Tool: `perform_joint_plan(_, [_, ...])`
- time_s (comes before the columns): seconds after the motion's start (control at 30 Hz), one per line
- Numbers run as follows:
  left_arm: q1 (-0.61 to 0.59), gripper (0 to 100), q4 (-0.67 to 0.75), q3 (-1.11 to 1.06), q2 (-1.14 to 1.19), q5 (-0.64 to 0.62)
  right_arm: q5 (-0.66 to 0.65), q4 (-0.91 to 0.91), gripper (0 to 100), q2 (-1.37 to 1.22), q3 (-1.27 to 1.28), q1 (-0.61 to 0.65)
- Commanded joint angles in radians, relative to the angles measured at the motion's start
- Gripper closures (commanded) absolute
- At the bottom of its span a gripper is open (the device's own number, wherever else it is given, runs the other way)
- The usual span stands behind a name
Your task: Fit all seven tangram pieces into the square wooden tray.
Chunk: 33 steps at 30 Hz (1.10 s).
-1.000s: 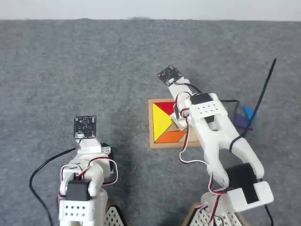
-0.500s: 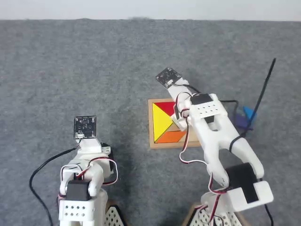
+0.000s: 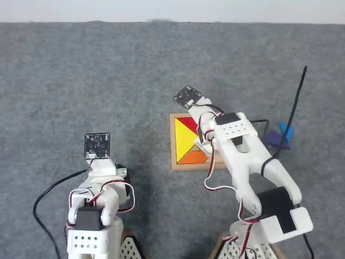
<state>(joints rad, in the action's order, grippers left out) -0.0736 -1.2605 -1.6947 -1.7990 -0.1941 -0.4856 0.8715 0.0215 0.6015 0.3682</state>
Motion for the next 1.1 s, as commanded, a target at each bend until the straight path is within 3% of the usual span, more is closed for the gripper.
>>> perform_joint_plan(0.0, [-0.006, 99, -0.002, 0.012, -0.020, 0.011, -0.025, -0.019, 75.7, 0.008, -0.011, 0.004])
perform_joint_plan(0.5, [-0.006, 99, -0.002, 0.012, -0.020, 0.011, -0.026, -0.005, 75.7, 0.170, 0.063, 0.001])
perform_joint_plan(0.8, [-0.006, 99, -0.002, 0.012, -0.020, 0.011, -0.009, -0.033, 75.7, 0.159, 0.092, -0.090])
perform_joint_plan(1.07, [-0.006, 99, -0.002, 0.012, -0.020, 0.011, -0.005, -0.093, 75.7, 0.042, 0.071, -0.088])
